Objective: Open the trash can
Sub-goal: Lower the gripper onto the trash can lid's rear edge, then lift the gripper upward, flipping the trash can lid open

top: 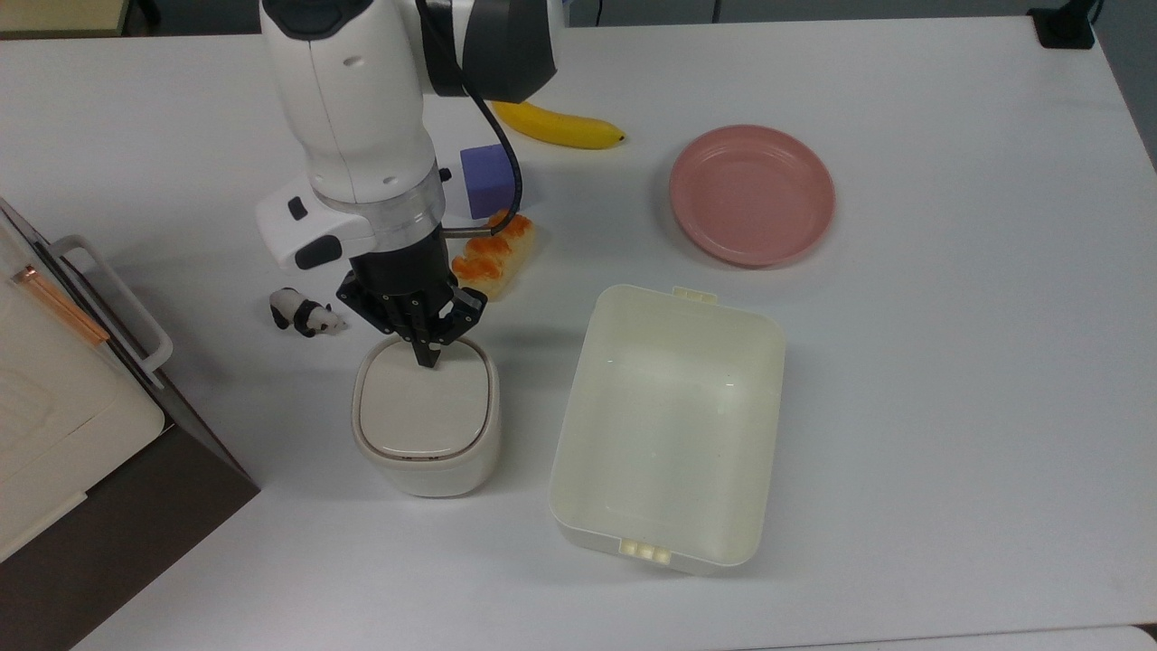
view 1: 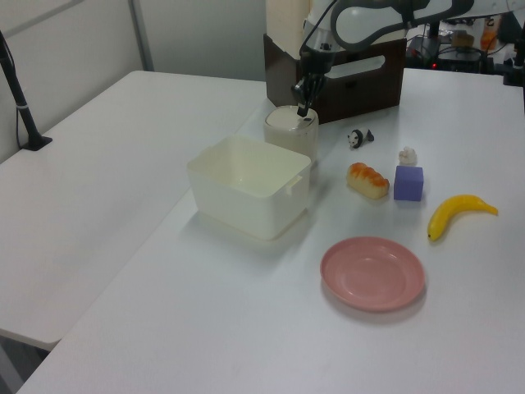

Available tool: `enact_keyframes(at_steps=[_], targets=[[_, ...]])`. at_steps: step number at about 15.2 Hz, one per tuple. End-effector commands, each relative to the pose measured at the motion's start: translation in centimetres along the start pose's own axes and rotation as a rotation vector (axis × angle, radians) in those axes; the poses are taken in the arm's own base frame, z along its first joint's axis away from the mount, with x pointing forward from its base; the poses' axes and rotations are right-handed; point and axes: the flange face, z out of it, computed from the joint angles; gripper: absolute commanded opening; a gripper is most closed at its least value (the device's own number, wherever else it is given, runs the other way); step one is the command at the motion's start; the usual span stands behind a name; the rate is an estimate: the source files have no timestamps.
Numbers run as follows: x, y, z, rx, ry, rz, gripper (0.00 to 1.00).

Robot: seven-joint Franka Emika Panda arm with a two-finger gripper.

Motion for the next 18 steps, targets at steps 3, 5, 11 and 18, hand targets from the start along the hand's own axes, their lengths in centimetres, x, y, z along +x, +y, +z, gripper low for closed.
enact_keyframes(at_steps=[3,5,11,18], targets=[[-0.8,-0.2,1.2,-0.029,-0.024,-0.014,0.00],[-1.0,-0.2,1.7,-0.032,-0.032,-0.018,0.00],[0.3,-0.7,-3.7,-0.007,0.053,0.014,0.00],[-0.7,-1.4,-10.8,0.010,0.071,0.015,0.00]])
